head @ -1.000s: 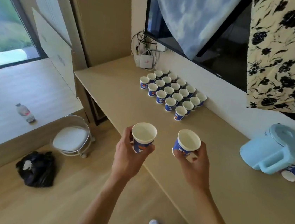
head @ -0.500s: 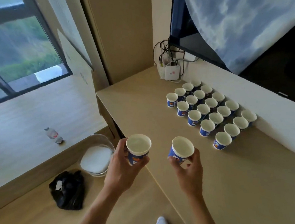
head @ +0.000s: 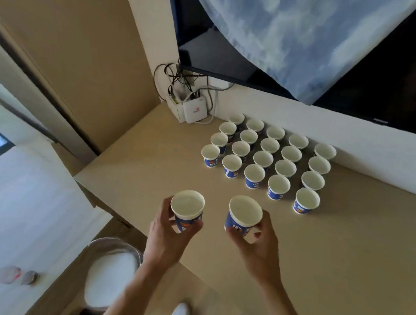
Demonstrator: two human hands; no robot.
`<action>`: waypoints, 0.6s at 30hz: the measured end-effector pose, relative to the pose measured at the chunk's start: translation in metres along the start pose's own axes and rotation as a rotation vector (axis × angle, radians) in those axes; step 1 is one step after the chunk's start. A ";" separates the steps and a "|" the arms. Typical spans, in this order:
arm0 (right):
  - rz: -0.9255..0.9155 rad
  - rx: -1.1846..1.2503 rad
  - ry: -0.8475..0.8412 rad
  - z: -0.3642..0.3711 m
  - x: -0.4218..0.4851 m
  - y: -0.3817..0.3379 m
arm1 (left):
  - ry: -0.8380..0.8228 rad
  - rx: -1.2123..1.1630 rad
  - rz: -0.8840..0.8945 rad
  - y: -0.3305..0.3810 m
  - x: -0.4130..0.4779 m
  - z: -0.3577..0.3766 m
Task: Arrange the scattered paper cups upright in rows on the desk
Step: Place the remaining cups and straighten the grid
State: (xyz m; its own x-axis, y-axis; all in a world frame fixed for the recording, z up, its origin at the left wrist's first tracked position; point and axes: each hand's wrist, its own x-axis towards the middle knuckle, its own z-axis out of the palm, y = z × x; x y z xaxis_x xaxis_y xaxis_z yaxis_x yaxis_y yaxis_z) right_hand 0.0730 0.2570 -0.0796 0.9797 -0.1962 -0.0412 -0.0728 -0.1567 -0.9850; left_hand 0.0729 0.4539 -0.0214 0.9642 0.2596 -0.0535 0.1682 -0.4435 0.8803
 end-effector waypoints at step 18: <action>0.039 -0.074 0.209 0.111 0.051 0.052 | -0.262 0.022 0.057 -0.120 0.183 0.022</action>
State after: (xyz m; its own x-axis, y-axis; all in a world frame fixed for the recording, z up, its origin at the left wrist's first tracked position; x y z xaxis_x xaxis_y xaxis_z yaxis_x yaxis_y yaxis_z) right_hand 0.1396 0.3467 -0.1517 0.9163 -0.3990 -0.0358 -0.1310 -0.2140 -0.9680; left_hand 0.2340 0.5361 -0.1472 0.9919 0.0044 -0.1269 0.1141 -0.4700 0.8752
